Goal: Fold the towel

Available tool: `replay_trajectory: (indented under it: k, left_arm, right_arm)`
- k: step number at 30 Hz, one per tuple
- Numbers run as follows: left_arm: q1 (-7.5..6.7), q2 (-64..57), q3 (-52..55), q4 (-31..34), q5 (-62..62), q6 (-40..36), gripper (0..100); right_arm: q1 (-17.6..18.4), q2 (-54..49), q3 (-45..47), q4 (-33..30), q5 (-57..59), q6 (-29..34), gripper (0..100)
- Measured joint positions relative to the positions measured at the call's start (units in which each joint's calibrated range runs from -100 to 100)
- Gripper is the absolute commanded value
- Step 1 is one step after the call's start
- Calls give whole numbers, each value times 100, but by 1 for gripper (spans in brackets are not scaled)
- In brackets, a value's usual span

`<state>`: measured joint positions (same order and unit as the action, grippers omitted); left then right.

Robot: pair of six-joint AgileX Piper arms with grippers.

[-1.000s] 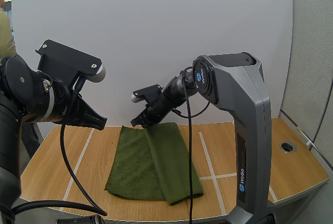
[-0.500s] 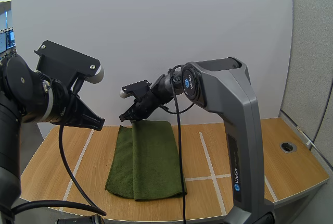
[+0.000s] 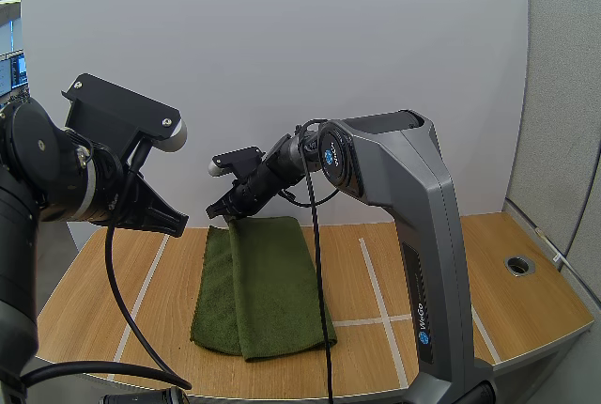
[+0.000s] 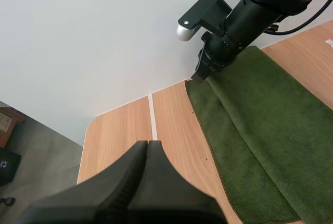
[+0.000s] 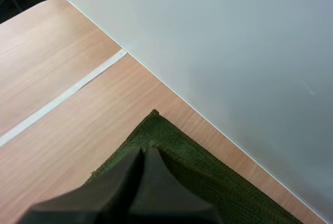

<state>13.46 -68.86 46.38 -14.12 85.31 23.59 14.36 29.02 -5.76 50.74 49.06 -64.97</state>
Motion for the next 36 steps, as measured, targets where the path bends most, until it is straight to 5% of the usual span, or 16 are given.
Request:
replay_trajectory:
  k: [28,36]
  left_arm:
    - [0,0,0,27,454,-218,0]
    - [0,0,0,27,526,-218,0]
  right_arm:
    - [386,193,-15,278,-1107,-113,0]
    - [392,645,-689,314,-1088,-70,0]
